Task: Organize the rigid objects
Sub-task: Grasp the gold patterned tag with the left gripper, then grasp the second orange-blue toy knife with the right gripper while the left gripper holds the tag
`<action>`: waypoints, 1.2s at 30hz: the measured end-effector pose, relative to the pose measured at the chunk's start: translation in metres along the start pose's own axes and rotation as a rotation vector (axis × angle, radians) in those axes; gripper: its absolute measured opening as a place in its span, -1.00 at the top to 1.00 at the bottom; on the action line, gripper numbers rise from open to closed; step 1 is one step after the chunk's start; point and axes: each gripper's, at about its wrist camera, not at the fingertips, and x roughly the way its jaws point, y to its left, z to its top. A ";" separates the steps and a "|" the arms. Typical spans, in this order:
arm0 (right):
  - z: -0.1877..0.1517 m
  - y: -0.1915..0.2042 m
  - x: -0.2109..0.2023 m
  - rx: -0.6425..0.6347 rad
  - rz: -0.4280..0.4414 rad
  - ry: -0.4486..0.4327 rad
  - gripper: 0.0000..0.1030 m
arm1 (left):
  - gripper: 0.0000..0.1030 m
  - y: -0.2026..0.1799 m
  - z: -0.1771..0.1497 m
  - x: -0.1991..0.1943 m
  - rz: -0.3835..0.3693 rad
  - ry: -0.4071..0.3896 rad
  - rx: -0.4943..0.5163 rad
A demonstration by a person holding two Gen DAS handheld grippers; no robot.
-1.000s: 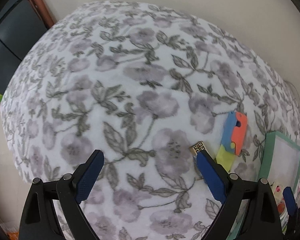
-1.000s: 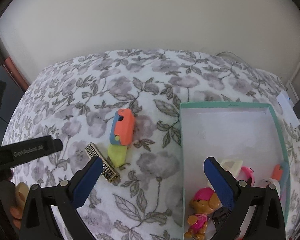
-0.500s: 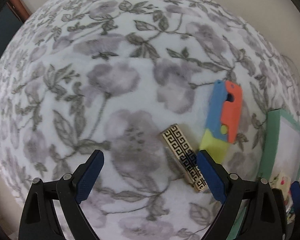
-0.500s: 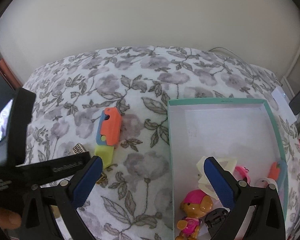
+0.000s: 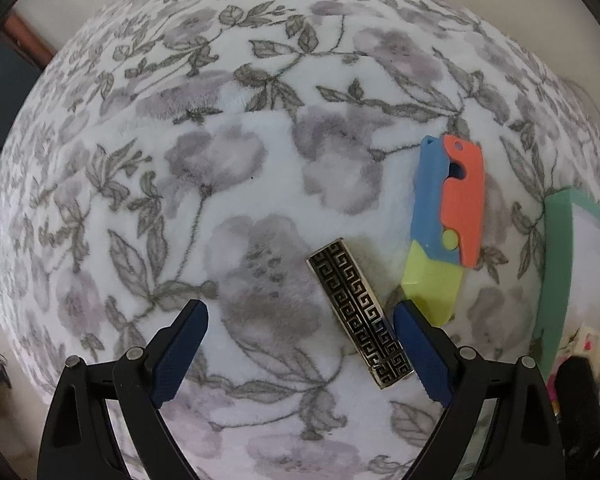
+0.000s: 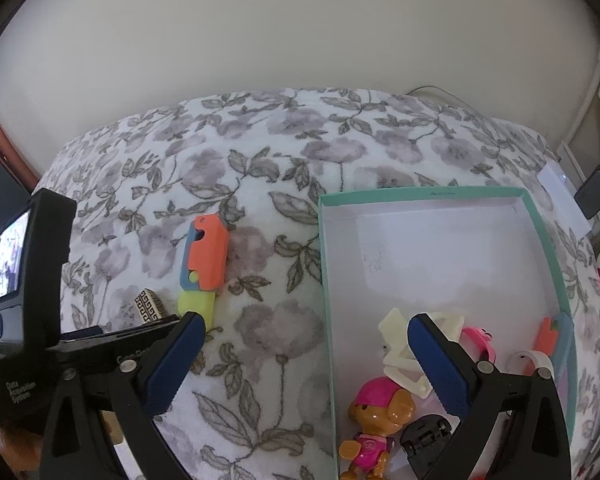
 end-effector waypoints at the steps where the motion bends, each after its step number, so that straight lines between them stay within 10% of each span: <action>1: 0.000 0.000 0.000 0.002 -0.001 0.000 -0.99 | -0.83 -0.002 -0.001 -0.002 0.023 -0.001 0.018; 10: 0.001 0.005 -0.007 0.017 0.074 -0.084 -0.99 | -0.79 0.000 -0.001 -0.008 0.085 -0.006 0.050; 23: 0.004 0.010 0.008 0.064 0.146 -0.074 -0.98 | 0.37 -0.012 -0.004 -0.015 -0.031 -0.013 0.100; 36: 0.016 0.024 0.038 0.070 0.129 -0.011 -0.68 | 0.50 0.035 0.011 -0.012 -0.064 -0.008 -0.072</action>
